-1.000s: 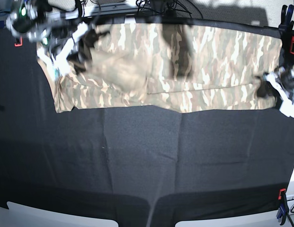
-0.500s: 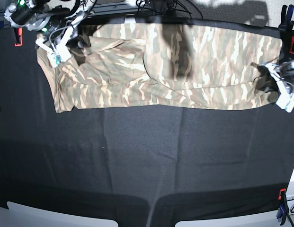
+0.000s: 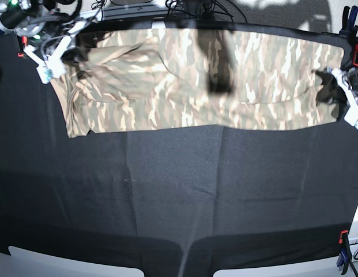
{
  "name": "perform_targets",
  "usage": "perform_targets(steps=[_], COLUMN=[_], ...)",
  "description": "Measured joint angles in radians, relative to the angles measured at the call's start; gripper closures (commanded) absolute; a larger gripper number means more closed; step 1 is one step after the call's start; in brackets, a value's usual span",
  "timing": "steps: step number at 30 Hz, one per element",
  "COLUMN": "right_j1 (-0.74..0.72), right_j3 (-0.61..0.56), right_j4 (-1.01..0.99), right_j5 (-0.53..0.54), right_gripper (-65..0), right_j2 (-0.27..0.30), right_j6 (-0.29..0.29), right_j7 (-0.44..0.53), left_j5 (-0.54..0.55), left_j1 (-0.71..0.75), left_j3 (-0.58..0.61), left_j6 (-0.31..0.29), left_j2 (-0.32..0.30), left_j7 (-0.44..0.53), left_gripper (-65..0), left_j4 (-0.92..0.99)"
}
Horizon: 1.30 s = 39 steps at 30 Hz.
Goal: Layout the t-shirt on the table in an organized manner, then fold the t-shirt properly
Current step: 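Pull the folded shirt's ends apart with both grippers to straighten it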
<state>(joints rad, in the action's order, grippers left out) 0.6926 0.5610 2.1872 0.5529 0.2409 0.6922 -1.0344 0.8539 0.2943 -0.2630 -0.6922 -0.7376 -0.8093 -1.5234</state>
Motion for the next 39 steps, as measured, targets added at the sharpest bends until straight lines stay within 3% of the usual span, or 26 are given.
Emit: perform_targets(steps=[20, 25, 29, 30, 33, 39], right_j1=[0.0, 0.0, 0.0, 0.0, 0.0, 0.0], right_j3=[0.169, 0.169, 0.169, 0.169, 0.169, 0.169], right_j4=[0.0, 0.0, 0.0, 0.0, 0.0, 0.0], right_j5=[0.002, 0.084, 0.085, 0.087, 0.088, 0.088], right_gripper=[0.0, 0.0, 0.0, 0.0, 0.0, 0.0], right_j2=[0.0, 0.0, 0.0, 0.0, 0.0, 0.0], right_j6=[0.0, 0.0, 0.0, 0.0, 0.0, 0.0], right_j7=[0.005, 0.004, 0.004, 0.004, 0.004, 0.004], left_j5=[0.001, 0.054, 0.056, 0.056, 0.056, 0.056], left_j1=[0.0, 0.0, 0.0, 0.0, 0.0, 0.013], left_j3=[0.0, 0.0, 0.0, 0.0, 0.0, 0.0], left_j6=[0.0, 0.0, 0.0, 0.0, 0.0, 0.0], left_j2=[-0.055, -0.055, -0.055, -0.055, -0.055, -0.052], left_j7=[0.001, 0.001, -0.003, -0.003, -0.004, 0.0], left_gripper=[0.0, 0.0, 0.0, -1.4, -15.3, -16.6], left_j4=[0.0, 0.0, 0.0, 0.0, 0.0, 0.0])
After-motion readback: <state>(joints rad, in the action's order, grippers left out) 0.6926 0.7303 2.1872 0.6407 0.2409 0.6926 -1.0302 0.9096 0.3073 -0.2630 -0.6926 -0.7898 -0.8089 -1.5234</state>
